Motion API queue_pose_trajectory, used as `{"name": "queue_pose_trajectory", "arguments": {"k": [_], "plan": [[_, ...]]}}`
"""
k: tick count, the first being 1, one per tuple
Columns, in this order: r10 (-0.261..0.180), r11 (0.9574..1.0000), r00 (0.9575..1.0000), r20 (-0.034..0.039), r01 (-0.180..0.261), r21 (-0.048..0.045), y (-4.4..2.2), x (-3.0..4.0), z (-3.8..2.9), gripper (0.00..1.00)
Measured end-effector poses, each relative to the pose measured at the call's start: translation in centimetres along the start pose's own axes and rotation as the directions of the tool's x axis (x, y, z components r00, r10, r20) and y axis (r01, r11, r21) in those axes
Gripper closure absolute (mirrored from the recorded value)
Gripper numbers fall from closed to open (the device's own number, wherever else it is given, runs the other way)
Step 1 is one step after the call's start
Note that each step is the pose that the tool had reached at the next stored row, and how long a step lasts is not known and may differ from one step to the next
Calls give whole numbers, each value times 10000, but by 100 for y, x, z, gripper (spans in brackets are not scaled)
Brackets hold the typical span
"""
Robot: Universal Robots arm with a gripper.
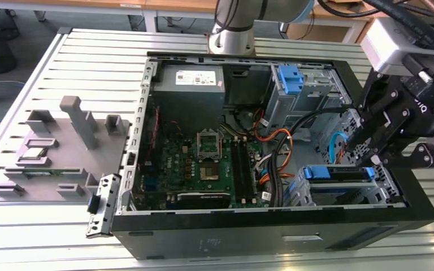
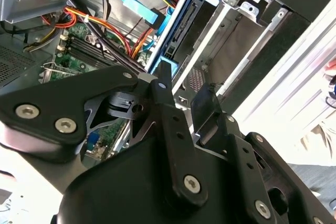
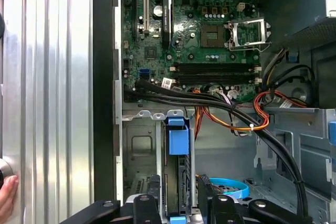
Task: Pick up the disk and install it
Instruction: 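Insert the disk into the insertion slot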
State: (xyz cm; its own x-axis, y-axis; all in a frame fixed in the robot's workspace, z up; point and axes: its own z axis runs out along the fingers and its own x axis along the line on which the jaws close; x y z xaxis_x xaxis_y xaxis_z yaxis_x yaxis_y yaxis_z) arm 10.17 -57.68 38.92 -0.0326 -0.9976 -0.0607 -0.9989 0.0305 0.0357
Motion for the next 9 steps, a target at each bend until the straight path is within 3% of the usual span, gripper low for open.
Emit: {"name": "queue_pose_trajectory", "arguments": {"k": [4, 7, 9], "plan": [[-32, 10000, 10000, 1, 32, 67, -1, -2, 48, 58], [-64, 9998, 10000, 3, 64, 178, -2, -1, 70, 58], [-63, 9998, 10000, 2, 63, 179, -2, 0, 70, 58]]}}
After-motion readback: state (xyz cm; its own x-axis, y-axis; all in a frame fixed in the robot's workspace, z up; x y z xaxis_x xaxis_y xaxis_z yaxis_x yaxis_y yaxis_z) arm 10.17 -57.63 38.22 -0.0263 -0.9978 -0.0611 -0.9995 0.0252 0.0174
